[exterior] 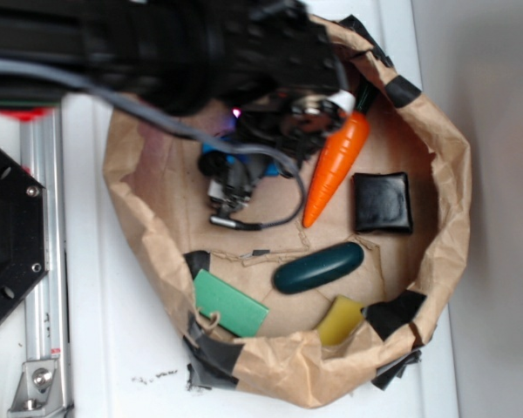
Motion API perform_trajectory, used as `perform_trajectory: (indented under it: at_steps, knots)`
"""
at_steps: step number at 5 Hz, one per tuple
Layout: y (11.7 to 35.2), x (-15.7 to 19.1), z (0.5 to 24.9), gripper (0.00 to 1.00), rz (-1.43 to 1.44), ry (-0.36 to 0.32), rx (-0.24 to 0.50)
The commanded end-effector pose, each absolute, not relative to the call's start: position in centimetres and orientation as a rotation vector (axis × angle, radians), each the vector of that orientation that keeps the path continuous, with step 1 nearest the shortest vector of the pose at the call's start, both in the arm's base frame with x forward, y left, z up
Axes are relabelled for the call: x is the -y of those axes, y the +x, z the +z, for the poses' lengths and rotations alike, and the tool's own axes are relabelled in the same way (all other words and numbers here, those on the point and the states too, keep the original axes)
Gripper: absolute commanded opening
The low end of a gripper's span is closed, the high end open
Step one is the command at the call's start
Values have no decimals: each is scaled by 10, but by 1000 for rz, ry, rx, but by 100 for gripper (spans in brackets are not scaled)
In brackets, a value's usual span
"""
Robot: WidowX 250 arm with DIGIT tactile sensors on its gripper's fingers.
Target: Grab the blue block.
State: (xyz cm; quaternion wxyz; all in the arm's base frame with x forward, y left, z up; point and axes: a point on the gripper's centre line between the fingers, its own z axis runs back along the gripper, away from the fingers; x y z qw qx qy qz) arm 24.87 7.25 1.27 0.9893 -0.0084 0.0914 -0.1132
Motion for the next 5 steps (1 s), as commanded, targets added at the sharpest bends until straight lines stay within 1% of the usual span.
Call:
perform_trajectory:
  at_steps: [1, 2, 3, 4, 5]
  knots:
    - [250, -60, -16, 0, -182, 25, -207]
    - [252, -57, 20, 0, -183, 42, -141]
    - [259, -50, 70, 0, -168, 49, -12]
    - [260, -48, 120, 0, -114, 76, 55]
    - [261, -46, 154, 0, -106, 52, 73]
